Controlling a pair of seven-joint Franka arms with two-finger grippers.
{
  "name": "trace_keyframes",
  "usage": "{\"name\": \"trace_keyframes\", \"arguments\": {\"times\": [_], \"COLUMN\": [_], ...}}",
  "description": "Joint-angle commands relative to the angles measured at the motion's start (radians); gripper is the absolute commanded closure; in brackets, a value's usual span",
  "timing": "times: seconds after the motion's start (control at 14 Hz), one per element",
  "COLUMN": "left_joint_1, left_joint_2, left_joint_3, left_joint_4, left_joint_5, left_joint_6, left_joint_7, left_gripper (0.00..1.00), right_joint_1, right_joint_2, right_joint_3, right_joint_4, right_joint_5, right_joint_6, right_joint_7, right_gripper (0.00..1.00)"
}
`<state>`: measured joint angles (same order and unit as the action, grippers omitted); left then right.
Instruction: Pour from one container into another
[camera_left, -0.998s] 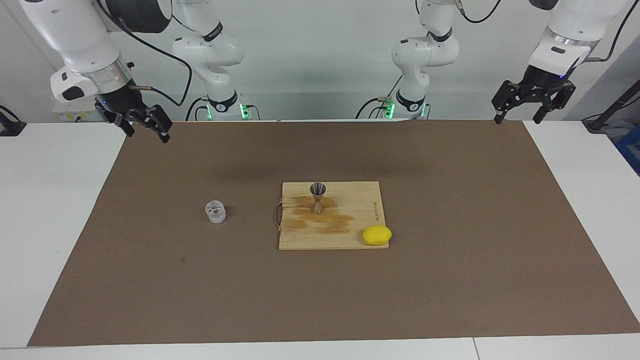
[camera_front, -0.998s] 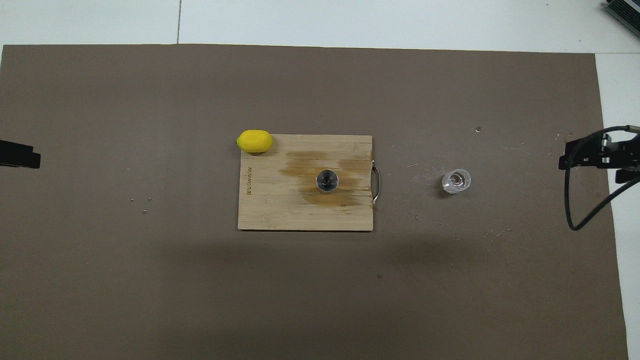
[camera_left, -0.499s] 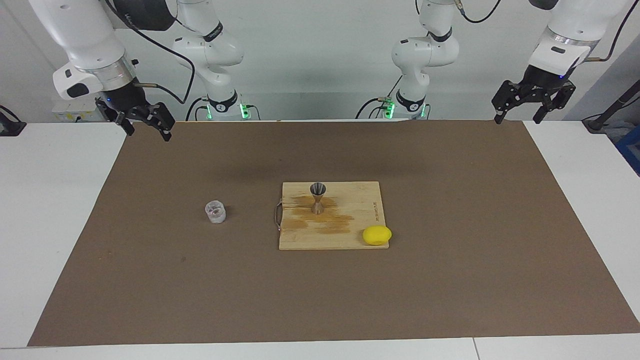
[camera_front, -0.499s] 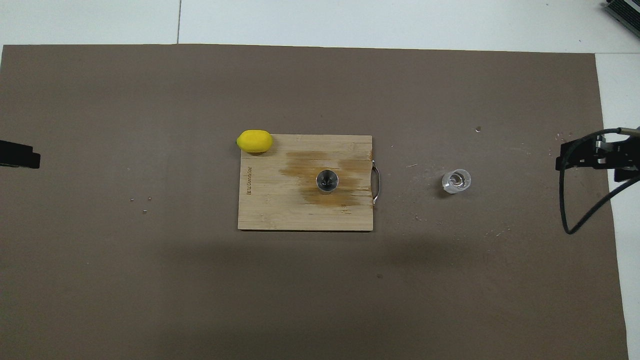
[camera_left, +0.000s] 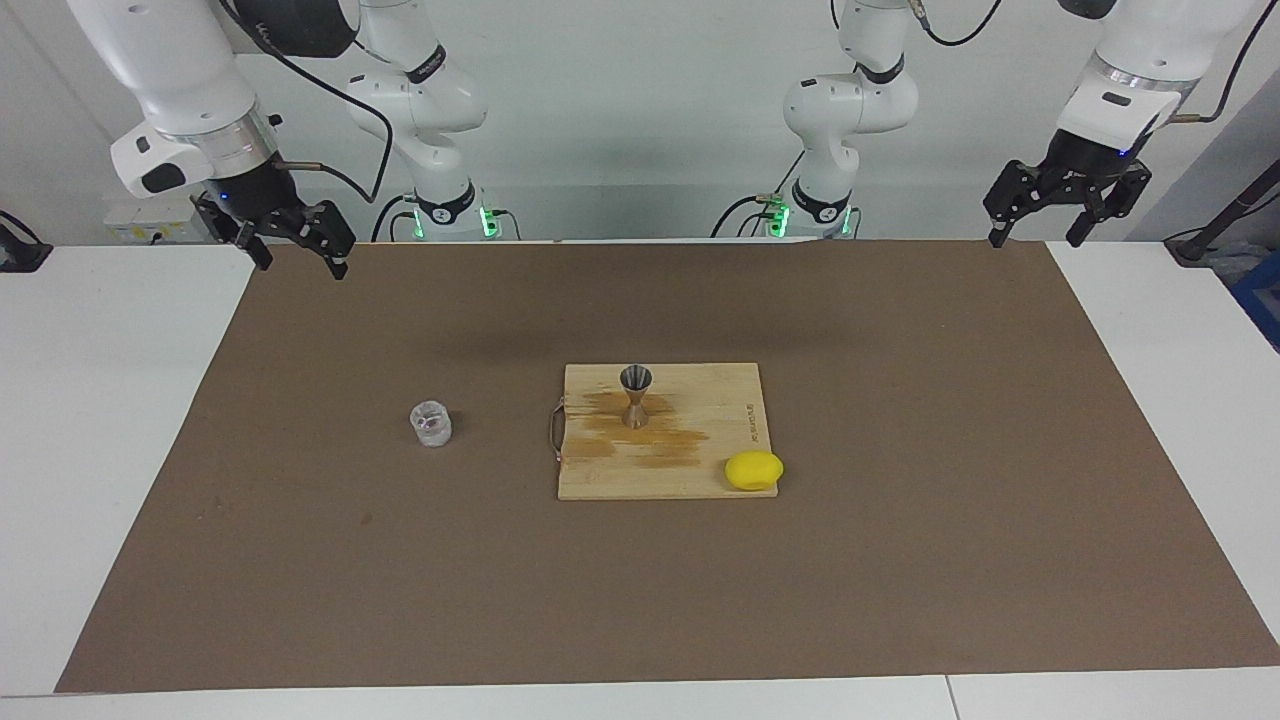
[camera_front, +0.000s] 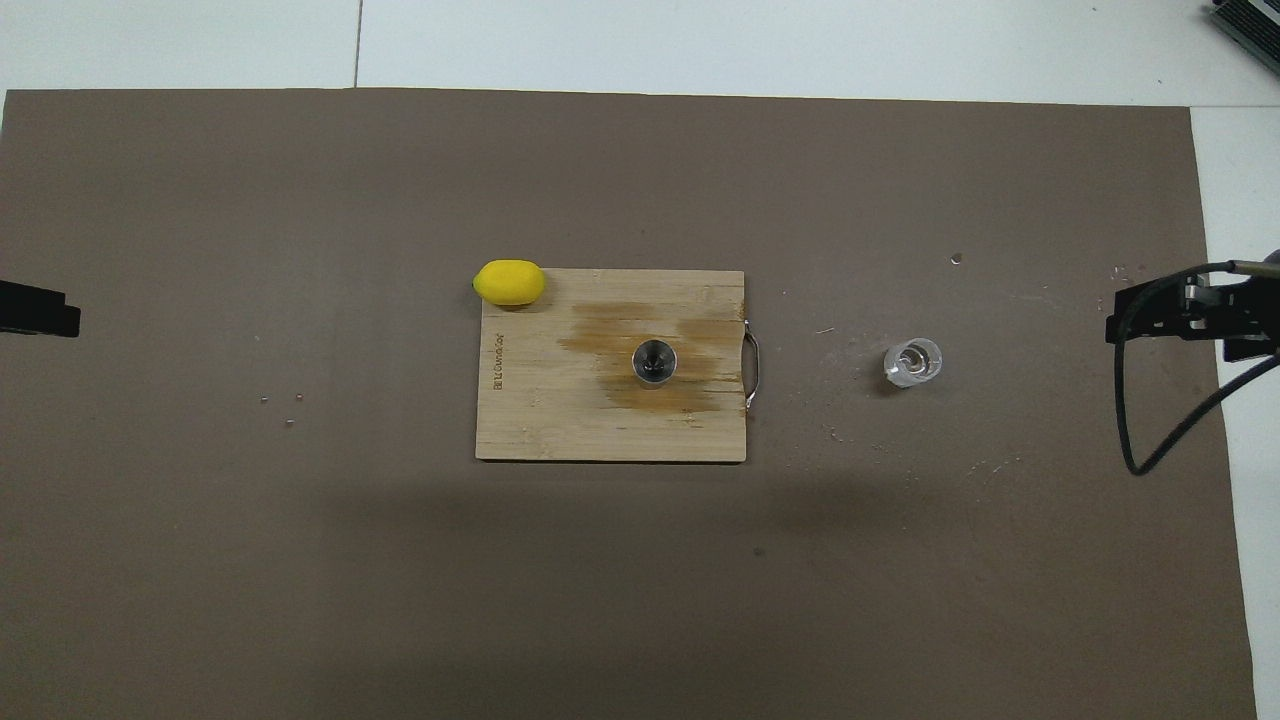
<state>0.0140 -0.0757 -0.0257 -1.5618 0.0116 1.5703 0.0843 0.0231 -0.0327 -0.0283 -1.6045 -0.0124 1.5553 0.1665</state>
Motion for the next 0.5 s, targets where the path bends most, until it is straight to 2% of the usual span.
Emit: {"name": "trace_keyframes", "arguments": {"times": [0.0, 0.43], "left_joint_1": [-0.006, -0.006], "left_joint_2": [-0.024, -0.024], "left_joint_3": [0.006, 0.006], "left_joint_4": [-0.021, -0.023], "left_joint_5": [-0.007, -0.007], "left_joint_6": [-0.006, -0.004], "left_joint_7": [-0.001, 0.000], "left_gripper": [0.00, 0.00], "right_joint_1": [0.000, -0.015], "right_joint_2": [-0.015, -0.015], "right_joint_3": [0.010, 0.002], "right_joint_4": [-0.005, -0.005], "right_joint_5": [-0.023, -0.029], "right_joint_6": [-0.009, -0.003], "right_joint_7": [-0.025, -0.091], "right_gripper": [0.00, 0.00]}}
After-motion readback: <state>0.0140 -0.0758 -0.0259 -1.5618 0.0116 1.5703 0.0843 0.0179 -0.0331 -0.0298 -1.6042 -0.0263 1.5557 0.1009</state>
